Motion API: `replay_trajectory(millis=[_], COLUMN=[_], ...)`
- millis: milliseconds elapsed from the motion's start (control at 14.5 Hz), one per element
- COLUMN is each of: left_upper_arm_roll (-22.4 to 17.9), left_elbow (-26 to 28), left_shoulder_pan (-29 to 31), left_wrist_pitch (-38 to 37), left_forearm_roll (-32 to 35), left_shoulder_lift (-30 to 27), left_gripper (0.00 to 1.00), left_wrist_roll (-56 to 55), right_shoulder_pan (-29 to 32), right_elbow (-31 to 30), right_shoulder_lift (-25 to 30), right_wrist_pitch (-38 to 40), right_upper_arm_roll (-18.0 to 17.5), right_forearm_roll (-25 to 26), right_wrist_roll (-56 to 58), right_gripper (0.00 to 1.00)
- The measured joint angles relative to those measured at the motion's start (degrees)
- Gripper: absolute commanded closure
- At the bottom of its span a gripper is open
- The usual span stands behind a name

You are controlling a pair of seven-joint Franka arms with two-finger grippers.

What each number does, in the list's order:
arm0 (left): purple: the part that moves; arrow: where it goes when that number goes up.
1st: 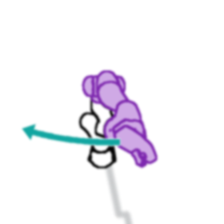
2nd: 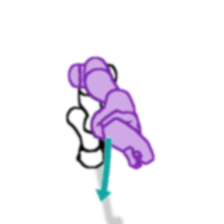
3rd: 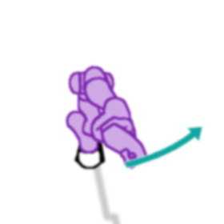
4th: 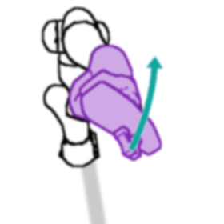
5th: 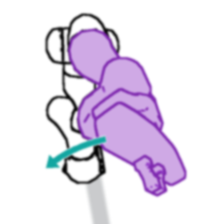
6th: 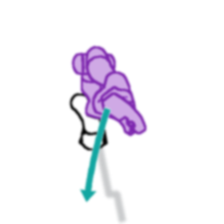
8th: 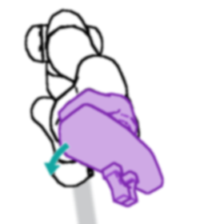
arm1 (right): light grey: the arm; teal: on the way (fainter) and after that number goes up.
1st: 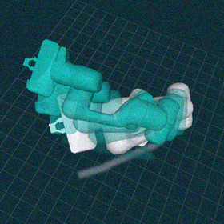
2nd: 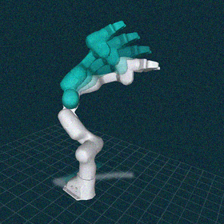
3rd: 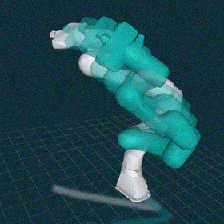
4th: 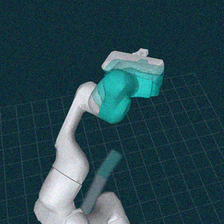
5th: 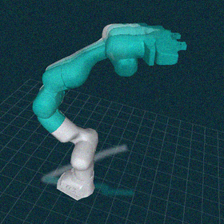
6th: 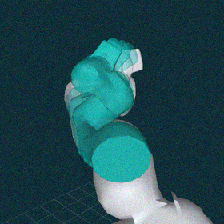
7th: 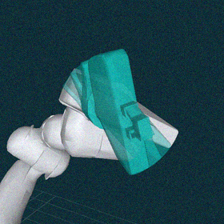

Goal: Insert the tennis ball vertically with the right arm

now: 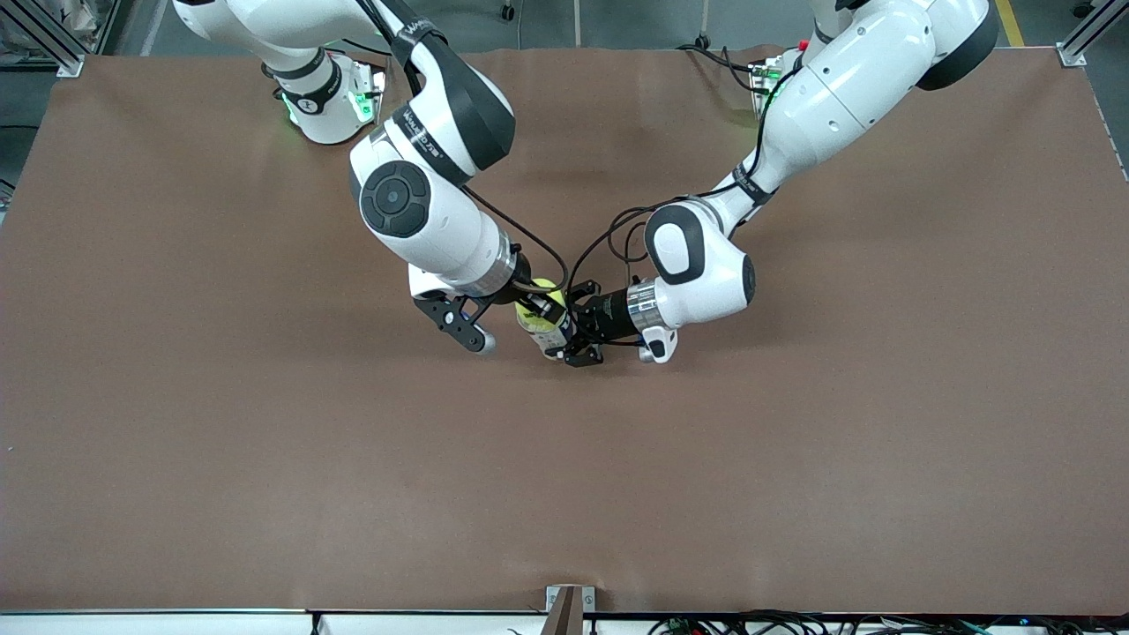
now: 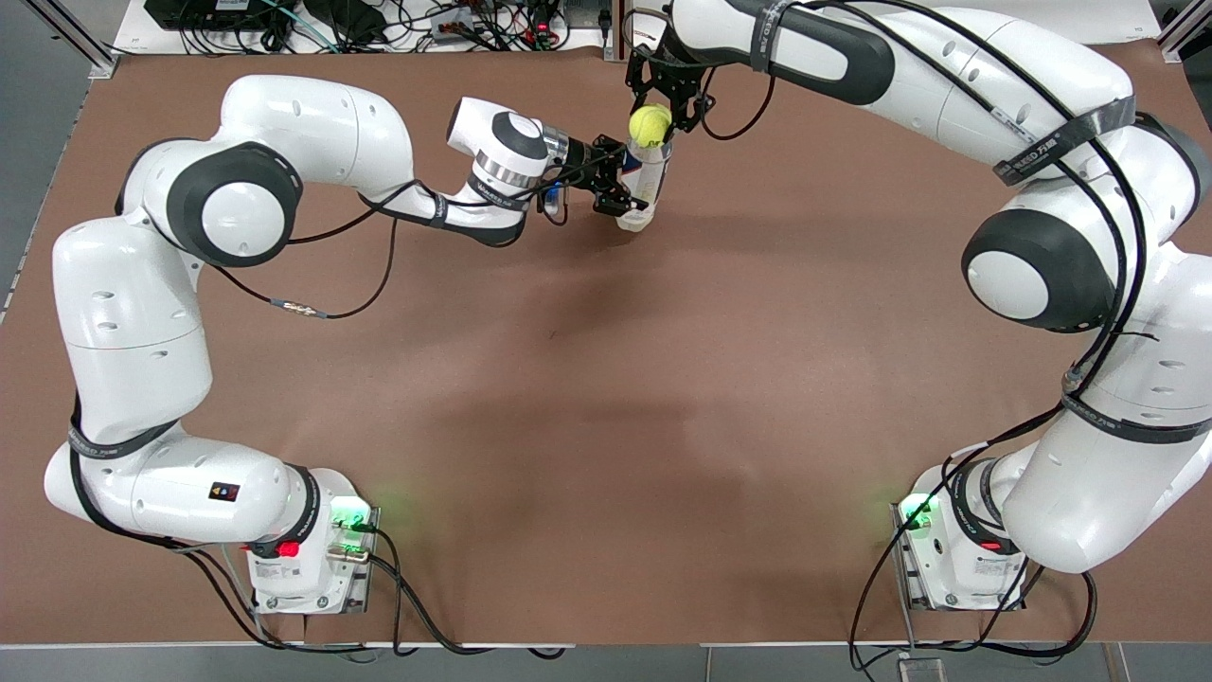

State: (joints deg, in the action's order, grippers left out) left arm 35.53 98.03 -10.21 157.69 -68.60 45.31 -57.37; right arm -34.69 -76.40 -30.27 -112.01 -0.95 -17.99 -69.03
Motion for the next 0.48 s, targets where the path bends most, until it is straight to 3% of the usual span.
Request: replay_trajectory(millis=[275, 344, 481], left_upper_arm_roll=[0.0, 0.0, 0.0], left_elbow=[0.0, 0.0, 0.0], left_shoulder_pan=[0.0, 0.0, -0.1], left_wrist_pitch=[0.0, 0.0, 0.0], left_forearm_roll=[0.0, 0.0, 0.0], left_shoulder_lift=[0.0, 0.0, 0.0], left_gripper=[0.26, 0.26, 0.26], left_wrist_roll=[0.0, 0.0, 0.4], right_shoulder_pan=[0.0, 0.0, 0.0], right_elbow=[0.0, 0.0, 0.0], right_shoulder_lift=[-0.1, -0.1, -0.1], right_wrist_pitch=[0.0, 0.1, 0.1], right_upper_arm_roll=[0.0, 0.0, 0.1], right_forearm_roll=[0.0, 0.0, 0.0], right_wrist_roll=[0.0, 0.0, 0.0], right_gripper=[0.65, 0.52, 0.04])
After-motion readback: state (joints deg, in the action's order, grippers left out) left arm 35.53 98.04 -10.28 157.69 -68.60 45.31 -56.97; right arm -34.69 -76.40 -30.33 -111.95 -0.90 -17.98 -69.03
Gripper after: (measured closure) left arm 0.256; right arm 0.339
